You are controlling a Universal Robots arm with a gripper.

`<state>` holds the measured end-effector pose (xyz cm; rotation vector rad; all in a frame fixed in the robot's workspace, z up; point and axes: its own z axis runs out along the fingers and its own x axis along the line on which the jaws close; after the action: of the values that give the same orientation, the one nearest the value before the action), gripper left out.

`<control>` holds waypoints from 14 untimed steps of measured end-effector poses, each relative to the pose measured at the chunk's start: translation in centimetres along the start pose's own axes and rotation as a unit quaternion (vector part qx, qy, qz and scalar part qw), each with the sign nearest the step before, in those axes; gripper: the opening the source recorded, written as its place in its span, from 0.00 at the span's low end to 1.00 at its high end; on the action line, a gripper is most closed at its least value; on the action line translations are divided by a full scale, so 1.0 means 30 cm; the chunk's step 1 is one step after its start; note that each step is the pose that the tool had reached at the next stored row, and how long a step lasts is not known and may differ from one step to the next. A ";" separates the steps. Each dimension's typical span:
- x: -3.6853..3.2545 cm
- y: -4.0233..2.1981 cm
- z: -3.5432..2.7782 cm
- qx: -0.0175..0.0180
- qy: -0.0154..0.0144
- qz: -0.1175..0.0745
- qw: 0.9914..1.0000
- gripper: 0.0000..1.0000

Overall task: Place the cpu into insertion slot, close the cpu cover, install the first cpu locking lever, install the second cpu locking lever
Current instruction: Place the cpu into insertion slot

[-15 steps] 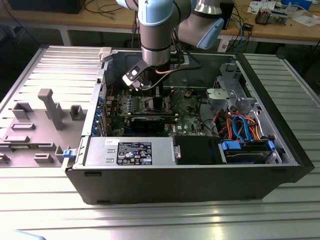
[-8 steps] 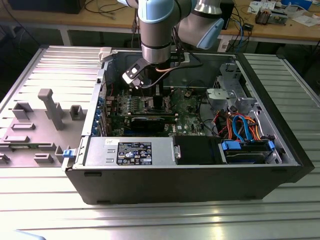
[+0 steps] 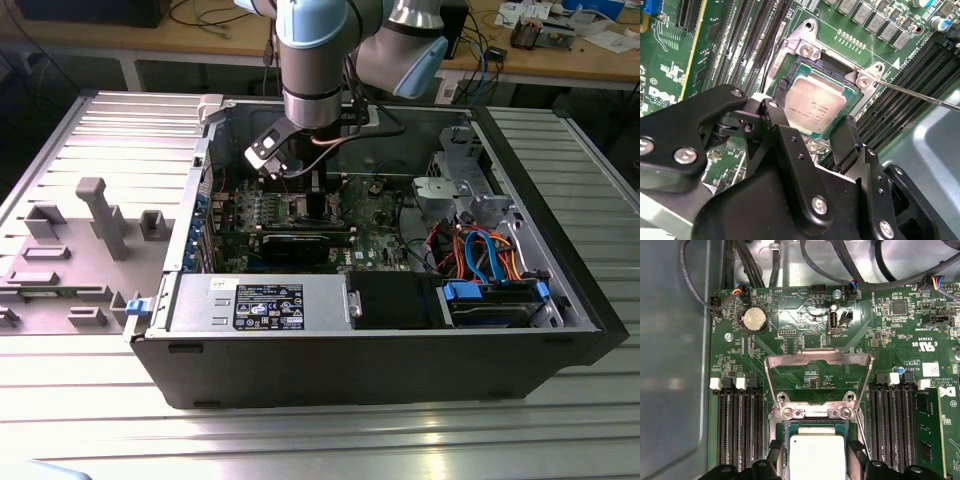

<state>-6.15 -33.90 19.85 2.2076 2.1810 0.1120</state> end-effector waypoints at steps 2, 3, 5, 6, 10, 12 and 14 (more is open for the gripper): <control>0.000 -0.001 0.007 0.000 0.000 0.000 1.000 0.62; -0.001 -0.001 0.009 0.000 0.000 0.000 1.000 0.62; -0.001 -0.001 0.011 0.000 0.000 0.000 1.000 0.62; 0.000 -0.001 0.011 0.000 0.000 0.000 1.000 0.62; 0.000 -0.001 0.013 0.000 0.000 0.000 1.000 0.62; 0.000 -0.001 0.010 0.000 -0.001 0.000 1.000 0.69; 0.000 0.000 0.006 0.000 -0.001 0.000 1.000 0.69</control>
<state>-6.15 -33.90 19.67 2.2068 2.1803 0.1103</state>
